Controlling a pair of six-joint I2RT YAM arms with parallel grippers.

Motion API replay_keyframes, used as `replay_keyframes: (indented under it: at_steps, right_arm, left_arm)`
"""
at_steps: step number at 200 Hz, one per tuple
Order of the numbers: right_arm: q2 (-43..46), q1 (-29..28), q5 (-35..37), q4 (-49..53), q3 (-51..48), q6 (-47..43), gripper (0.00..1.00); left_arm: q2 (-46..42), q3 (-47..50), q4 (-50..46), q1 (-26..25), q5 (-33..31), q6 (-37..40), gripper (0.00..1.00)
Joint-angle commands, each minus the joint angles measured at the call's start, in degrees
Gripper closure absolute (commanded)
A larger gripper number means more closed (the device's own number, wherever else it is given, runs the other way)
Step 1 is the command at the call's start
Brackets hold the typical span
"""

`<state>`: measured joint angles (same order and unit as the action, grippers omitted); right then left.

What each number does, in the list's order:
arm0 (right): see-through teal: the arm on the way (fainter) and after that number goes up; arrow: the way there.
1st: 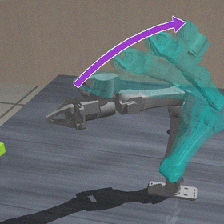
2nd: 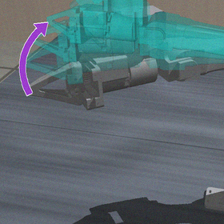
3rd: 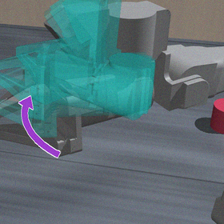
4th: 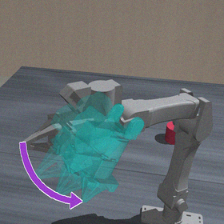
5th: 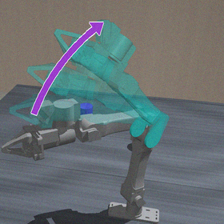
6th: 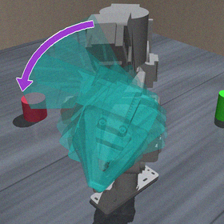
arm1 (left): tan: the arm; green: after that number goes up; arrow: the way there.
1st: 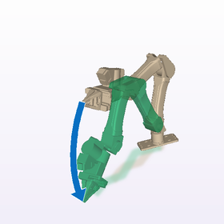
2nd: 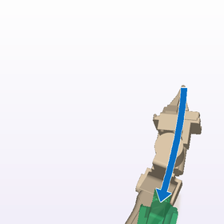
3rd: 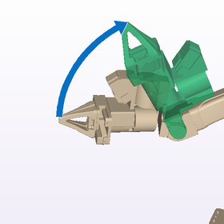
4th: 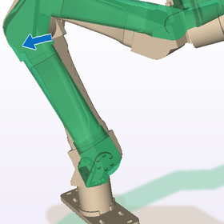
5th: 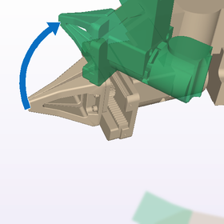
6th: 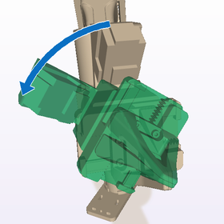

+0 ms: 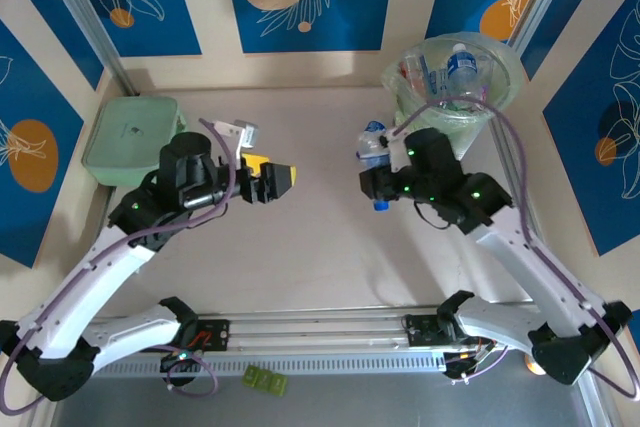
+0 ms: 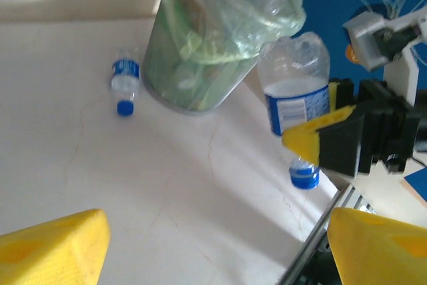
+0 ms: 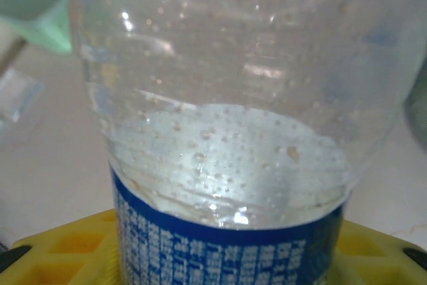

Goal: Put the plastic bottles in the bin

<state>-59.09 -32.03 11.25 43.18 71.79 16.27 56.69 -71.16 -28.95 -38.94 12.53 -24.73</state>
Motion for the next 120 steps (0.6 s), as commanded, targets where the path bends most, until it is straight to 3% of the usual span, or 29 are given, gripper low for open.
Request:
replay_keyframes:
  at_steps: [1, 50, 85, 120]
  right_arm:
    - [1.43, 5.69, -4.22, 0.57, 7.13, 2.59, 0.48]
    - [-9.27, 22.71, -10.08, 5.06, 24.94, 9.22, 0.51]
    - [-21.47, 25.54, -5.91, 9.72, 39.42, 9.00, 0.51]
    - [-32.80, 25.91, 6.00, 16.32, 53.09, 2.12, 0.51]
  left_arm:
    - [-0.28, -3.16, -4.53, -0.93, -3.22, 5.54, 0.15]
    - [2.51, -5.15, -5.05, -1.14, -2.67, 4.38, 0.14]
    - [4.78, -5.75, -4.82, -1.12, -1.74, 3.90, 0.14]
    - [6.04, -5.68, -3.60, -1.14, -1.37, 3.56, 0.14]
